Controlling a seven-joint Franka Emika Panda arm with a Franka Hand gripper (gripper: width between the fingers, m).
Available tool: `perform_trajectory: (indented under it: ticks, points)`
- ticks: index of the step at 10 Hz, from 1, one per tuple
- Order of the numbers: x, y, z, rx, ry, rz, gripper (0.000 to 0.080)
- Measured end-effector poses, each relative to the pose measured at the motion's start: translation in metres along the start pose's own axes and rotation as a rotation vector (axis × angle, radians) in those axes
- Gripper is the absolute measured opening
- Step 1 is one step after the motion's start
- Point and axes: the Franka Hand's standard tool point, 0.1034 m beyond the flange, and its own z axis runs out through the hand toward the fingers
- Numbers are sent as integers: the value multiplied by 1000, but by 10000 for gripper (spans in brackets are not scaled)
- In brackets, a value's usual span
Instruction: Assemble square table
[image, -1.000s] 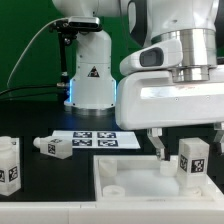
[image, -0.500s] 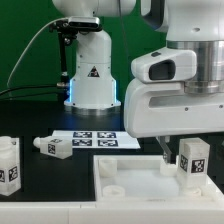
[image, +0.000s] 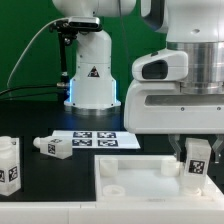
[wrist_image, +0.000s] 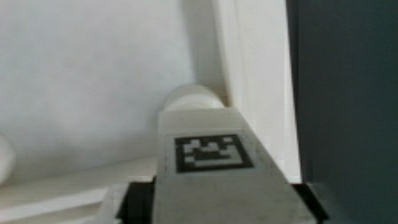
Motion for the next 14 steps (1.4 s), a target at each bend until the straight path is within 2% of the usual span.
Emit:
perform_trajectory:
  ticks: [3, 5, 7, 8, 9, 10, 11, 12, 14]
  points:
    - [-7, 1, 2, 19, 79, 453, 284]
    - [-2, 3, 2, 105, 33, 791, 284]
    - [0, 6, 2, 139, 11, 922, 284]
    - [-1, 4, 3, 138, 12, 898, 382]
    - [-1, 4, 3, 137, 15, 859, 521]
    - [-1, 3, 2, 121, 33, 732, 616]
    - [0, 2, 1, 109, 52, 561, 616]
    - [2, -1, -3, 74, 79, 273, 642]
    - [3, 0, -2, 65, 88, 118, 648]
